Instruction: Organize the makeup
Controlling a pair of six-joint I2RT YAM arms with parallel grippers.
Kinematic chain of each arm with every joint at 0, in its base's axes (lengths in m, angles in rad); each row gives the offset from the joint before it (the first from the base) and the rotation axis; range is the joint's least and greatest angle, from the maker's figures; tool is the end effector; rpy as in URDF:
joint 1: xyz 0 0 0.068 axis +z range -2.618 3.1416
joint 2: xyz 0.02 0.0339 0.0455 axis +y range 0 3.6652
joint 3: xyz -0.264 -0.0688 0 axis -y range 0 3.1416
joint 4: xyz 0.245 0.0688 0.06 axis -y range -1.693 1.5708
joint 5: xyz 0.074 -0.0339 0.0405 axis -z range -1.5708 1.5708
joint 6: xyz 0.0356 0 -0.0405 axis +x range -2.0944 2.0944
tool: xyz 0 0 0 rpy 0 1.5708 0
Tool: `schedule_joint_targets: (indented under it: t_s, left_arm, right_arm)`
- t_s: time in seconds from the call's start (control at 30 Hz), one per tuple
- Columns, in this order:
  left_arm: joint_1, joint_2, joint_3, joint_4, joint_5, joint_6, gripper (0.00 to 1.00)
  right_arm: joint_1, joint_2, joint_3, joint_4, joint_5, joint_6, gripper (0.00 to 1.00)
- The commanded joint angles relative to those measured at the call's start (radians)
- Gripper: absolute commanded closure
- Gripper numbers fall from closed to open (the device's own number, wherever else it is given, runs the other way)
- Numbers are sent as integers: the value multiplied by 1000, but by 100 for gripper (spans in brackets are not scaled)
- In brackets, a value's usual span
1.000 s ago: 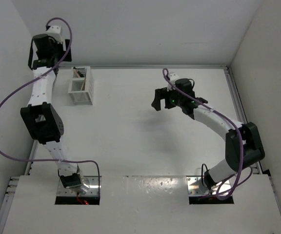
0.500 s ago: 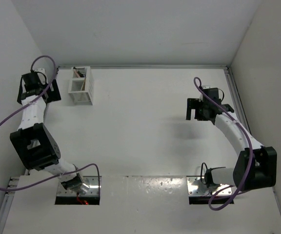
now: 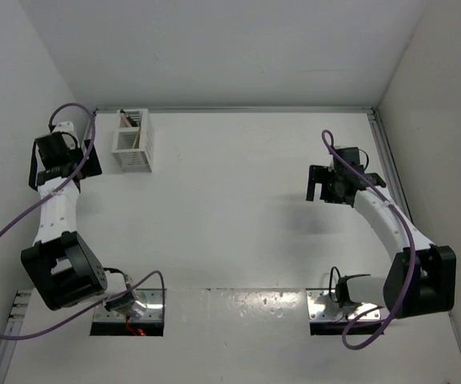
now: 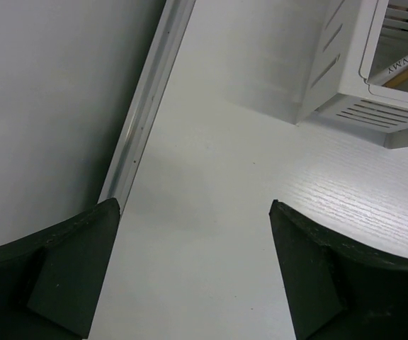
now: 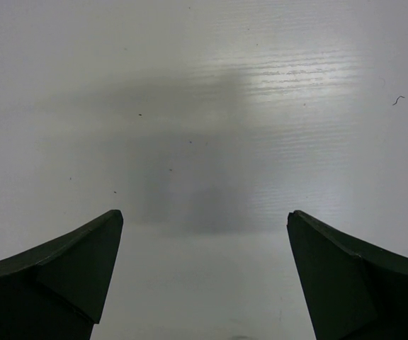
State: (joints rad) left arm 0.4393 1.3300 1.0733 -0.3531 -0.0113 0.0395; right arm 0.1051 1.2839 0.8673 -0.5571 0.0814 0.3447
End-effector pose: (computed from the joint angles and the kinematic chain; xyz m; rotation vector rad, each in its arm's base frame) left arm 0.2705 0.1276 0.3029 -0.4421 2.1497 0.2833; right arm 0.2541 0.0239 0.2319 0.3353 2.5191 0.0735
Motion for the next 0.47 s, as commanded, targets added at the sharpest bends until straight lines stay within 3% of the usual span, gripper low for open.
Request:
schedule_joint_targets:
  t_s: [0.0,0.43]
  left_arm:
    - [10,-14,-16,26,37,-16,7]
    - [19,-23,-26,26,65,-26,7]
  right_arm:
    - [1,-50,-19,-10,-11,22,0]
    - [1,-86,-66,80,-43,22,0]
